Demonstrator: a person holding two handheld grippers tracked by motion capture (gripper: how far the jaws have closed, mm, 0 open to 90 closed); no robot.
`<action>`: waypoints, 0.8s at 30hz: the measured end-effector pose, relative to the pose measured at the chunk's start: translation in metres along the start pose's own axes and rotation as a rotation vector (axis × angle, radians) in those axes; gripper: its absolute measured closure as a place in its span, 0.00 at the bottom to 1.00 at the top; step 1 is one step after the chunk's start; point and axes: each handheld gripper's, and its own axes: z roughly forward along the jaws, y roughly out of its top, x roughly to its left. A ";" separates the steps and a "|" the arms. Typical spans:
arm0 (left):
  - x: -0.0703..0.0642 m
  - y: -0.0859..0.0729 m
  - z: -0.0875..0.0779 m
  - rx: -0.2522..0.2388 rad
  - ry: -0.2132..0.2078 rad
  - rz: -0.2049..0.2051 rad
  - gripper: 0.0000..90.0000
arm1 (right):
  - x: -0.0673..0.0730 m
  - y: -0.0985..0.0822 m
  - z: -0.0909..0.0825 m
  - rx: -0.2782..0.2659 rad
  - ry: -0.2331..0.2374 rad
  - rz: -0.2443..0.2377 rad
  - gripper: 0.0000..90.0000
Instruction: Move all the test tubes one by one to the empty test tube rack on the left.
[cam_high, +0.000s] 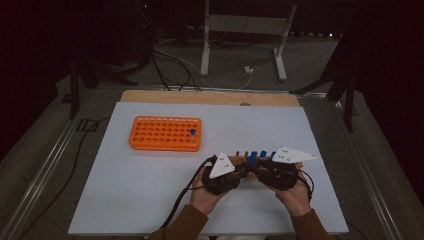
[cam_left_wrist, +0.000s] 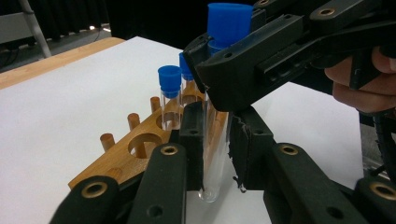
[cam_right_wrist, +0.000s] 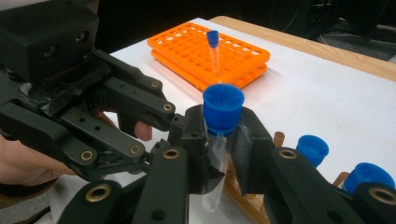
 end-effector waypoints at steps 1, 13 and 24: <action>0.000 0.000 0.000 0.001 0.003 0.006 0.86 | 0.000 0.000 0.000 0.000 0.001 0.002 0.85; 0.012 -0.005 -0.014 -0.016 0.066 -0.023 0.87 | -0.008 0.001 -0.012 -0.091 0.064 0.019 0.49; 0.034 -0.010 -0.047 -0.045 0.166 -0.044 0.87 | -0.022 0.000 -0.020 -0.095 -0.079 0.051 0.17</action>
